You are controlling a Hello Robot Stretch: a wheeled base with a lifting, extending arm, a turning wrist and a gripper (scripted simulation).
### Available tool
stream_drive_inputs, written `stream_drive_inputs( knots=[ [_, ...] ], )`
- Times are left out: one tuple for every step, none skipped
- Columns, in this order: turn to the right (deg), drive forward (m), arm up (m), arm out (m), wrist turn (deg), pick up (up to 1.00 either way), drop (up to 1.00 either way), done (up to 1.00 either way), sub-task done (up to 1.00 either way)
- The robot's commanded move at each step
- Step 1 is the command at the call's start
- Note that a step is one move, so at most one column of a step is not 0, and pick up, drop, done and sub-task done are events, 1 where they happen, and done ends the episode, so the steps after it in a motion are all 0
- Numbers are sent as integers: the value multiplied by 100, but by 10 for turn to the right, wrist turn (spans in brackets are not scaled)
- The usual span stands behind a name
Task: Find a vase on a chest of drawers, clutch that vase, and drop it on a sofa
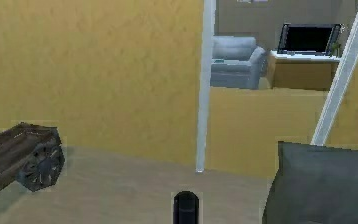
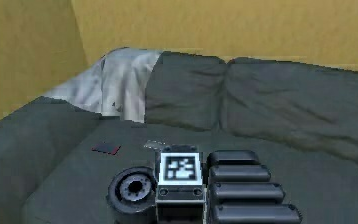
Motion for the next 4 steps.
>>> stream_drive_inputs(
  knots=[
    [450, 0, 0, 0, 0, 0, 0, 0, 0],
    [180, 0, 0, 0, 0, 0, 0, 0, 0],
    [-450, 0, 0, 0, 0, 0, 0, 0, 0],
    [-450, 0, 0, 0, 0, 0, 0, 0, 0]
  ],
)
